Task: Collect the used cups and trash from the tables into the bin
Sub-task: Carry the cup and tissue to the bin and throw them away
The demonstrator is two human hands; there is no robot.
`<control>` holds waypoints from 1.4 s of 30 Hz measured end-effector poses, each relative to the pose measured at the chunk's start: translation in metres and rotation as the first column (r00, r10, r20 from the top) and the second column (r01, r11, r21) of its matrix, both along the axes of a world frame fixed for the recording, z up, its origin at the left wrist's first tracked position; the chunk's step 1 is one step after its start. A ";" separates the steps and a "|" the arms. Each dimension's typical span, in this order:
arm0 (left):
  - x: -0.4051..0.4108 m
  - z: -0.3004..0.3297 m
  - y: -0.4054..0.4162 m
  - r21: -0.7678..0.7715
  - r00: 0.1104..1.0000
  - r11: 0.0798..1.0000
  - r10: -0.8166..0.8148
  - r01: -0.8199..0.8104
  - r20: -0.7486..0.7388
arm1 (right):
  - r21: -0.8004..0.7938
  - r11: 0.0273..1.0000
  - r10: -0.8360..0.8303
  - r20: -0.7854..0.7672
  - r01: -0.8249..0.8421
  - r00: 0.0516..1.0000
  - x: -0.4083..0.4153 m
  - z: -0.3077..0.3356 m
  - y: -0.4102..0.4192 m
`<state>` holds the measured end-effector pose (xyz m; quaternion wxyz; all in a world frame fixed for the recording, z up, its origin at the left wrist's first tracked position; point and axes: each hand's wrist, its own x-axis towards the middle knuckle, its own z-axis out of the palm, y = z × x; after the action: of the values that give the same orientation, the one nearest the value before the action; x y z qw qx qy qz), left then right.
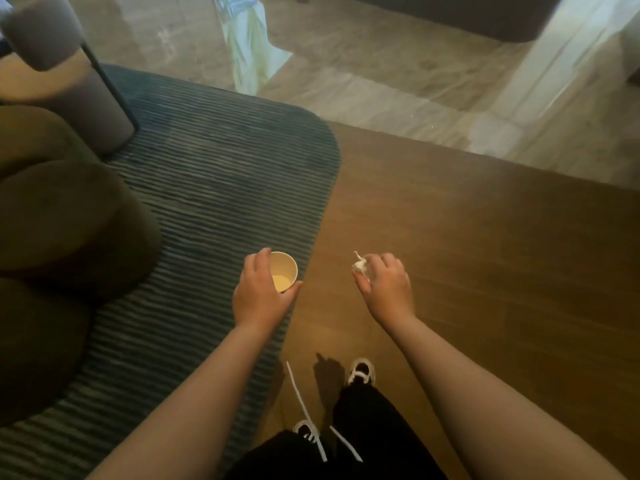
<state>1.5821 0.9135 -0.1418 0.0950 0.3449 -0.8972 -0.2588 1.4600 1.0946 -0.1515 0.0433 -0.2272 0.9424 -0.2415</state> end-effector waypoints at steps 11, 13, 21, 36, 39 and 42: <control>-0.242 -0.025 -0.090 0.003 0.999 0.999 -0.032 0.032 0.033 | 0.048 0.999 -0.021 0.025 0.020 0.999 -0.239 -0.026 -0.070; -0.297 -0.020 -0.115 -0.007 0.999 1.000 -0.024 0.024 0.041 | 0.065 0.998 -0.012 0.020 0.010 1.000 -0.295 -0.022 -0.084; -0.462 -0.003 -0.183 -0.003 1.000 1.000 -0.002 0.002 -0.004 | 0.066 0.998 -0.005 0.006 0.005 1.000 -0.463 0.001 -0.151; -0.744 -0.031 -0.422 0.064 1.000 0.998 0.028 -0.028 0.003 | 0.112 0.993 0.028 0.063 -0.035 0.998 -0.744 -0.026 -0.383; -0.797 -0.021 -0.465 0.068 1.000 0.998 0.011 -0.010 -0.013 | 0.104 0.994 0.021 0.042 -0.025 0.999 -0.797 -0.015 -0.432; -0.847 -0.014 -0.500 0.076 1.000 0.997 0.014 -0.013 -0.011 | 0.084 0.996 0.025 0.050 -0.029 0.998 -0.844 -0.005 -0.475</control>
<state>0.7356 0.4133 -0.1553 0.0885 0.3528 -0.8839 -0.2940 0.6157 0.6194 -0.1561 0.0790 -0.2321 0.9473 -0.2062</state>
